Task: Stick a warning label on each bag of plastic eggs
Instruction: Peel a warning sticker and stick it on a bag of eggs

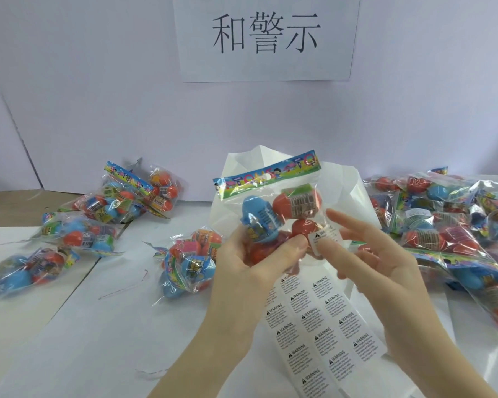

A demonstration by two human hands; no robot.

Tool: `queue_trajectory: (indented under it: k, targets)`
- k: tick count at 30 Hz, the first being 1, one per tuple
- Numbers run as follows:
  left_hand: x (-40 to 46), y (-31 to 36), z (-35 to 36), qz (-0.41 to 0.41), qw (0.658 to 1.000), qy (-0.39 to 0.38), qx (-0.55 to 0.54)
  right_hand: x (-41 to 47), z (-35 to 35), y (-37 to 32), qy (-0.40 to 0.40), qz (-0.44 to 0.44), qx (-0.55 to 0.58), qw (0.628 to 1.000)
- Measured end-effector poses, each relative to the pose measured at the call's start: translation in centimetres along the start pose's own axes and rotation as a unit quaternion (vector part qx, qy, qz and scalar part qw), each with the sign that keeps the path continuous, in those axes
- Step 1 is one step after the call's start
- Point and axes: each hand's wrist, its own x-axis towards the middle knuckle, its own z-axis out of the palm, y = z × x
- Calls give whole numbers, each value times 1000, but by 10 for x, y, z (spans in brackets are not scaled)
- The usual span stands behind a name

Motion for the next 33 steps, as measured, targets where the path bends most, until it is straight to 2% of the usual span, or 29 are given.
queue_trajectory:
  k: [5,10,15,24,29,33]
  targets:
    - [-4,1,2,-9,1000,-24,14,0,1,-3,-65,64,80,993]
    - [-4,-1,2,-18,998,-1,68,-1,-1,-3,-105,56,124,985]
    - [-2,2,0,-39,998,-25,30,2,-4,0,-113,88,203,969]
    - [-2,4,0,-48,998,-28,17,-1,-4,-4,-80,105,199,971]
    - [-1,5,-2,-46,998,-45,20,-2,-2,-4,-95,54,139,984]
    - [-1,3,-2,-42,998,-48,5,-2,-4,-2,-116,44,157,980]
